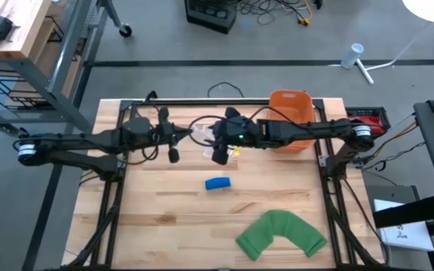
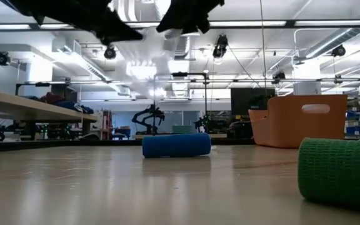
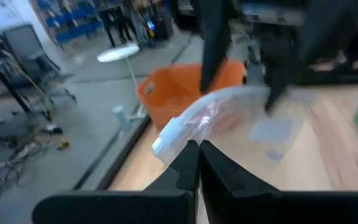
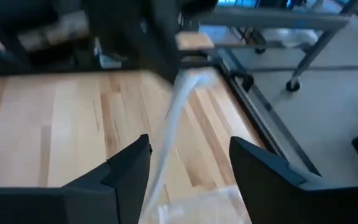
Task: Roll bandage
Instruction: Open the left zip bag
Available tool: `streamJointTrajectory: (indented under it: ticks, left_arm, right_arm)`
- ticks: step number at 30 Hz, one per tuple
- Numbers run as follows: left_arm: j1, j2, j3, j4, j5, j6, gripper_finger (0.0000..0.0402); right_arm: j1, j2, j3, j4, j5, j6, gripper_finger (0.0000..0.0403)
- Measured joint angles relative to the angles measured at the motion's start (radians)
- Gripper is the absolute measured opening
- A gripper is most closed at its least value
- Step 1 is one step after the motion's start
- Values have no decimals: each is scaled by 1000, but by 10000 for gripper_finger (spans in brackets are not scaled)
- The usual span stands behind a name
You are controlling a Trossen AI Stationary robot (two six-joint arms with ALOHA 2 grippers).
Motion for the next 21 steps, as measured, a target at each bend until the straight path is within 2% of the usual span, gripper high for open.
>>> streamJointTrajectory:
  ticks: [3, 5, 10, 13, 17, 21]
  left_arm:
    - [-2, 18, -3, 41, -2, 7, 0]
    - [-3, 12, -16, 11, -2, 10, 0]
    - [-13, 27, -9, 52, -1, 21, 0]
    - [-22, 31, -9, 71, 1, 33, 0]
    - [-26, 28, -9, 76, 1, 45, 0]
    - [-26, 23, -11, 78, 1, 48, 6]
  right_arm:
    - [0, 3, 5, 19, -6, -35, 206]
    - [4, 15, 3, 34, -11, -38, 208]
    - [0, 53, 5, 56, -54, 14, 211]
    - [-2, 57, 0, 42, -53, 14, 196]
    - [-2, 56, 3, 43, -52, -9, 145]
    - [-2, 55, 3, 38, -54, -54, 60]
